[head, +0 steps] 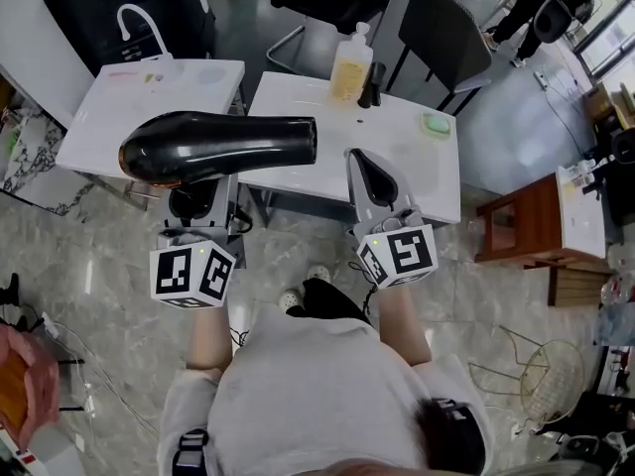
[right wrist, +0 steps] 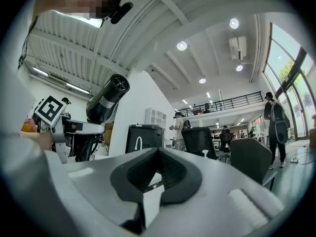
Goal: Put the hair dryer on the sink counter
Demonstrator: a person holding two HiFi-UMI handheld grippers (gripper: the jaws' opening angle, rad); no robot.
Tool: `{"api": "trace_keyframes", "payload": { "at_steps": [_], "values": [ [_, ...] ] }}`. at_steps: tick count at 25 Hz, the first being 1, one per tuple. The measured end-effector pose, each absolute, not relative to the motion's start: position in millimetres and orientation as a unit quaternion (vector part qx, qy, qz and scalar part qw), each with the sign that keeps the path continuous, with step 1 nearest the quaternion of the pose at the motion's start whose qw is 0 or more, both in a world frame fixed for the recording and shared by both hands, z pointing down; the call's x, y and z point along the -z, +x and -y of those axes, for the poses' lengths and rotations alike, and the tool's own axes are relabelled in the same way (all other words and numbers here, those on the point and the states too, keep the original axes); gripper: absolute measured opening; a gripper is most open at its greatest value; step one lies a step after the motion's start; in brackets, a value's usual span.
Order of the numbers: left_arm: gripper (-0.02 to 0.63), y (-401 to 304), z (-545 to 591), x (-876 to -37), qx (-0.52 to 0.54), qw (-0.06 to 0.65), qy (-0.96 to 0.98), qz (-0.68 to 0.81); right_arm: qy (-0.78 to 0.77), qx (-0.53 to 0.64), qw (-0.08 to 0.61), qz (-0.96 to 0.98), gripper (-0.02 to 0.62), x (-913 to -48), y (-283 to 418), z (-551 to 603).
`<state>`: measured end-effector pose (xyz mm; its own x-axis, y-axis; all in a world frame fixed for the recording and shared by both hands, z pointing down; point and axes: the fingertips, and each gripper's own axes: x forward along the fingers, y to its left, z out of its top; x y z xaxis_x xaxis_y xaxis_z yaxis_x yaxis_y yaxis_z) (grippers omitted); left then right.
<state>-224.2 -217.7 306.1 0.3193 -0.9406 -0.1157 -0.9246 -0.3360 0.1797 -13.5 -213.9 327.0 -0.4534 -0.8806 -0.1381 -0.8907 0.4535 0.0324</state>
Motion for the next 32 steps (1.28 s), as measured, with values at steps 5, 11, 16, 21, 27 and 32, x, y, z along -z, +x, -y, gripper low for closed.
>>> {"api": "trace_keyframes", "payload": {
  "at_steps": [5,11,16,21,27,32],
  "values": [
    [0.267,-221.1,246.5,-317.7,0.094,0.056,0.813,0.572,-0.523,-0.042,0.047,-0.85,0.011,-334.7,-10.2,243.0],
    [0.267,-214.9,293.5,-330.1,0.082,0.062,0.811,0.576,-0.513,-0.039,0.054,-0.856,0.011,-340.5,-10.9,294.9],
    [0.267,-204.6,345.1,-330.2,0.074,0.064,0.812,0.576,-0.509,-0.044,0.059,-0.858,0.011,-330.5,-3.3,347.3],
    [0.267,-194.6,392.8,-343.1,0.048,0.077,0.811,0.579,-0.499,-0.045,0.054,-0.864,0.011,-330.2,3.8,392.0],
    [0.267,-181.8,439.1,-381.4,0.006,0.121,0.809,0.575,-0.49,-0.025,0.056,-0.869,0.011,-341.3,10.8,433.3],
    [0.267,-172.2,472.2,-418.4,-0.04,0.157,0.807,0.568,-0.482,-0.011,0.054,-0.874,0.011,-353.6,15.0,456.3]
  ]
}}
